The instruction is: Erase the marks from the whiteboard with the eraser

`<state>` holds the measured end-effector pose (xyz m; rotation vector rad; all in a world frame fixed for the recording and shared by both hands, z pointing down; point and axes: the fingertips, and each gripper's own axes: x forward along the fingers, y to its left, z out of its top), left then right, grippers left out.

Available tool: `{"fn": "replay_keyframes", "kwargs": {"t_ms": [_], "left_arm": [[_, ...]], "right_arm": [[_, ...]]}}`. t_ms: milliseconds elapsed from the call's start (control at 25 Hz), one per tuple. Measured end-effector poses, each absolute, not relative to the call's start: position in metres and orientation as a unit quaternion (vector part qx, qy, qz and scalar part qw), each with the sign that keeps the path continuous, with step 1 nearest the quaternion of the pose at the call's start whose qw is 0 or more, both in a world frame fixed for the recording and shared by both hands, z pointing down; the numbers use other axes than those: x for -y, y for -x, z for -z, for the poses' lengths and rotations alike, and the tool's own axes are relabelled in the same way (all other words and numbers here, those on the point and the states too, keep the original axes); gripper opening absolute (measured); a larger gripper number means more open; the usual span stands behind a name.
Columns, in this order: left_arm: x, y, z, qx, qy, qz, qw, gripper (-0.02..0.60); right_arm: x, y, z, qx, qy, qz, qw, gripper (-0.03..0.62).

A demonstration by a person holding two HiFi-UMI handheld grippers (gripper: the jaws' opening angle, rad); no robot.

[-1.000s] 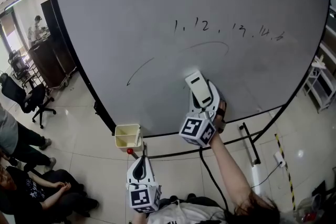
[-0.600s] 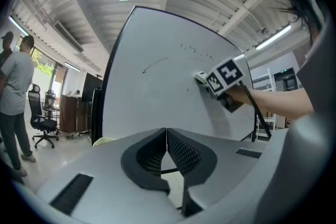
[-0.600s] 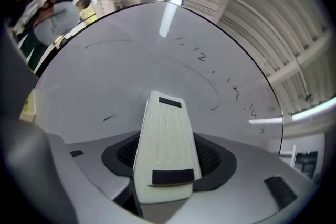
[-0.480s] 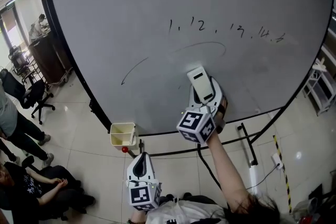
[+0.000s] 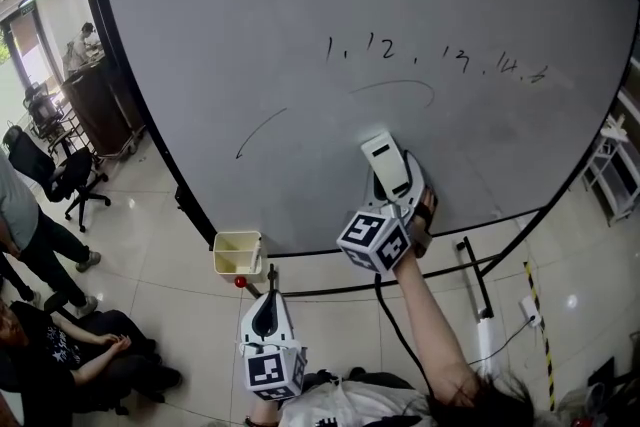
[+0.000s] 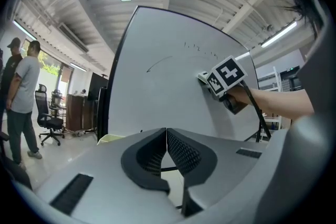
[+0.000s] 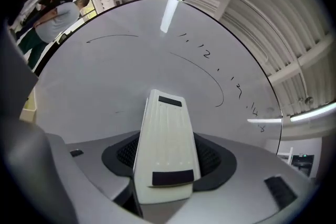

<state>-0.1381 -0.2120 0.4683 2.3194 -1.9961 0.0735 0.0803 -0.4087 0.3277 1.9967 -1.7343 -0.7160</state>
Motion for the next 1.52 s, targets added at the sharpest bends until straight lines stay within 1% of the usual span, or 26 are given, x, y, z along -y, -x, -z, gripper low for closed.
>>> {"fn": "replay_keyframes", "kwargs": {"t_ms": [80,240,320,400,600,640,720,800,920,1000,1040,1080,1200,1240,1280,1320,1400,1520], "left_arm": [[0.212,0.140,-0.468,0.656,-0.753,-0.022,0.042,-0.002],[0.211,0.137,-0.465,0.654,-0.755,-0.019,0.042,-0.002],[0.210,0.137,-0.464,0.654,-0.755,-0.020,0.040,-0.002],[0.210,0.140,-0.461,0.657,-0.753,-0.022,0.035,-0.002],[0.211,0.138,-0.472,0.651,-0.758,-0.026,0.043,-0.002],[0.212,0.136,-0.473,0.647,-0.761,-0.027,0.045,-0.002],[0.213,0.130,-0.472,0.639,-0.767,-0.029,0.046,-0.002],[0.216,0.128,-0.474,0.639,-0.768,-0.028,0.045,-0.002],[0.220,0.122,-0.476,0.634,-0.771,-0.028,0.046,-0.002],[0.221,0.117,-0.475,0.628,-0.776,-0.029,0.045,-0.002],[0.221,0.114,-0.473,0.625,-0.779,-0.029,0.043,-0.002],[0.221,0.112,-0.471,0.622,-0.781,-0.029,0.042,-0.002],[0.222,0.119,-0.474,0.630,-0.775,-0.029,0.044,-0.002],[0.222,0.121,-0.477,0.632,-0.773,-0.028,0.047,-0.002],[0.222,0.121,-0.479,0.633,-0.772,-0.028,0.049,-0.002],[0.223,0.121,-0.480,0.634,-0.771,-0.027,0.050,-0.002],[0.224,0.119,-0.473,0.632,-0.773,-0.023,0.052,-0.002],[0.224,0.113,-0.467,0.624,-0.779,-0.006,0.061,-0.002]], "right_arm": [[0.407,-0.068,-0.336,0.622,-0.708,0.264,0.207,0.288],[0.402,-0.022,-0.390,0.634,-0.648,0.316,0.280,0.288],[0.401,-0.023,-0.395,0.638,-0.640,0.317,0.289,0.288],[0.405,-0.051,-0.365,0.640,-0.669,0.286,0.248,0.288],[0.417,-0.155,-0.251,0.670,-0.723,0.146,0.084,0.290],[0.417,-0.170,-0.235,0.673,-0.727,0.122,0.063,0.290],[0.416,-0.185,-0.223,0.668,-0.735,0.105,0.049,0.288],[0.413,-0.172,-0.228,0.660,-0.738,0.125,0.067,0.288],[0.413,-0.130,-0.262,0.654,-0.719,0.190,0.140,0.290],[0.414,-0.124,-0.275,0.640,-0.712,0.224,0.184,0.288],[0.414,-0.134,-0.273,0.634,-0.716,0.221,0.188,0.288],[0.415,-0.151,-0.267,0.632,-0.727,0.202,0.178,0.288],[0.417,-0.198,-0.238,0.643,-0.753,0.099,0.098,0.288],[0.417,-0.202,-0.231,0.645,-0.757,0.077,0.079,0.288],[0.416,-0.199,-0.226,0.640,-0.762,0.072,0.075,0.288],[0.416,-0.191,-0.224,0.629,-0.768,0.083,0.085,0.288],[0.414,-0.161,-0.223,0.606,-0.775,0.124,0.130,0.288],[0.407,-0.085,-0.217,0.617,-0.744,0.184,0.178,0.288]]}}
